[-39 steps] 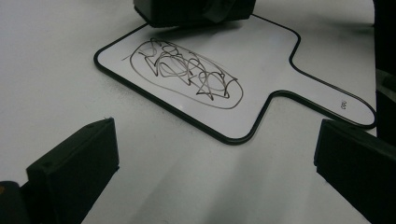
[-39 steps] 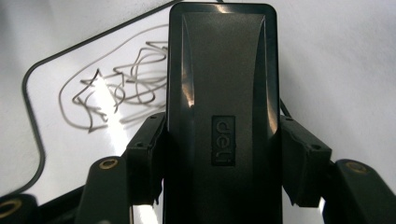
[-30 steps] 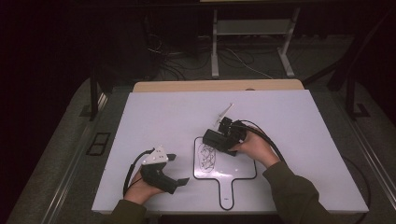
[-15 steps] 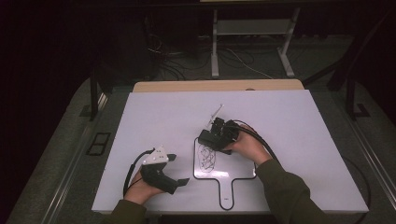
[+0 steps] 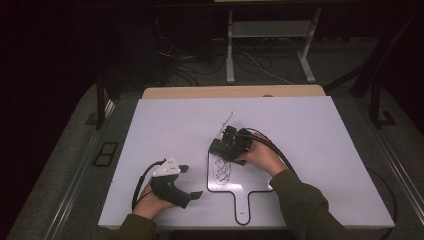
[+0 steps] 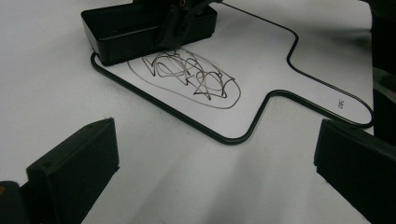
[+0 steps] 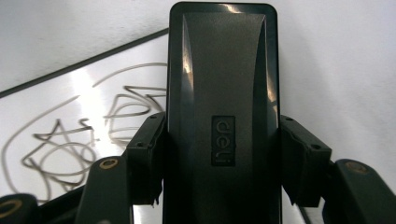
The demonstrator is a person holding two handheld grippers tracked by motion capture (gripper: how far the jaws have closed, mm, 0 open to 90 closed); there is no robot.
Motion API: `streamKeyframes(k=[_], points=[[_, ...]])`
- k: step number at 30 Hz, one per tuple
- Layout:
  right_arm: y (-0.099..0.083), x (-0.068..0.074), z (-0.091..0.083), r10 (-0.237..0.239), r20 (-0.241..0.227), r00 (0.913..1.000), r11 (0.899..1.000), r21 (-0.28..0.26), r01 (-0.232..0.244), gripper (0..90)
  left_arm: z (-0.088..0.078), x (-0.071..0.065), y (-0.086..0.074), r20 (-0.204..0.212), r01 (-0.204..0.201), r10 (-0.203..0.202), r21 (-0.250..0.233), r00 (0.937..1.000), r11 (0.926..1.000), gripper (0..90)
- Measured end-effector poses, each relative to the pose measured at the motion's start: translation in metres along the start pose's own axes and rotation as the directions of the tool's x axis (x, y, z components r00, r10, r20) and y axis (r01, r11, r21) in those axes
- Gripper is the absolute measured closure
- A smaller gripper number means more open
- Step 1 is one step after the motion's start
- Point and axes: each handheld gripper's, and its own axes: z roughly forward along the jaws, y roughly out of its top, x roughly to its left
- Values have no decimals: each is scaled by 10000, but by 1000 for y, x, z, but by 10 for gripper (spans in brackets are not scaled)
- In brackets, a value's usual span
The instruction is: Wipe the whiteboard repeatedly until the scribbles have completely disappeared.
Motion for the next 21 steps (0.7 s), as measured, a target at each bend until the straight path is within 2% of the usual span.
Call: streamKeyframes(k=[8, 10, 12, 18, 21], points=[[2, -9, 0, 374, 183, 9991, 9993, 66, -375, 387, 0, 0, 0, 5, 12, -12, 4, 10000, 10000, 0], [4, -9, 1, 211, 326, 9992, 9997, 139, -216, 387, 1, 0, 0, 22, 23, -23, 17, 10000, 10000, 0], [6, -8, 2, 240, 351, 9991, 9995, 172, -246, 387, 1, 0, 0, 26, 24, -24, 15, 10000, 10000, 0], [14, -4, 5, 230, 161, 9996, 9996, 171, -232, 387, 1, 0, 0, 42, 37, -37, 24, 10000, 10000, 0], [16, -1, 6, 63, 154, 9999, 9999, 160, -66, 387, 1, 0, 0, 46, 34, -34, 20, 10000, 10000, 0]])
